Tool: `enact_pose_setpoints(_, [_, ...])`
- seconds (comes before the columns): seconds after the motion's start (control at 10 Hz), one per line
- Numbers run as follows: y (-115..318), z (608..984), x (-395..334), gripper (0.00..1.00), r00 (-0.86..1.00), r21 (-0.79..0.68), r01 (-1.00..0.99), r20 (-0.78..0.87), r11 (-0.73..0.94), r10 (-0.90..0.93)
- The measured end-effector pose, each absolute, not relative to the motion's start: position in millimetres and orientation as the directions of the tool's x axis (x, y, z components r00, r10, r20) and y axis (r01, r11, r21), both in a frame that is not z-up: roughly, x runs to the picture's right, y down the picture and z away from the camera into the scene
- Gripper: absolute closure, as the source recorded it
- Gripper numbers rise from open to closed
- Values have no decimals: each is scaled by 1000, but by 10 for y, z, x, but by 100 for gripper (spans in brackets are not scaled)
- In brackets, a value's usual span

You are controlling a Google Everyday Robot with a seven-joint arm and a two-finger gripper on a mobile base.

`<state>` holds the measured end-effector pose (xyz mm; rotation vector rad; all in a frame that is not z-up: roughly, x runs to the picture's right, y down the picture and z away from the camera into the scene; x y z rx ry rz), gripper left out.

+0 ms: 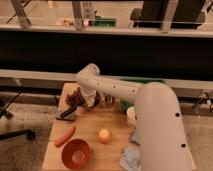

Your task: Place brush in table surface

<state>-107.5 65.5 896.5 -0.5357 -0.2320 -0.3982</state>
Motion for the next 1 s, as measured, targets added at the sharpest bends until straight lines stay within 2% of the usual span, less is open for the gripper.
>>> enact_pose_setpoints(1.0, [273,8471,-893,100,899,-406,380,375,831,-227])
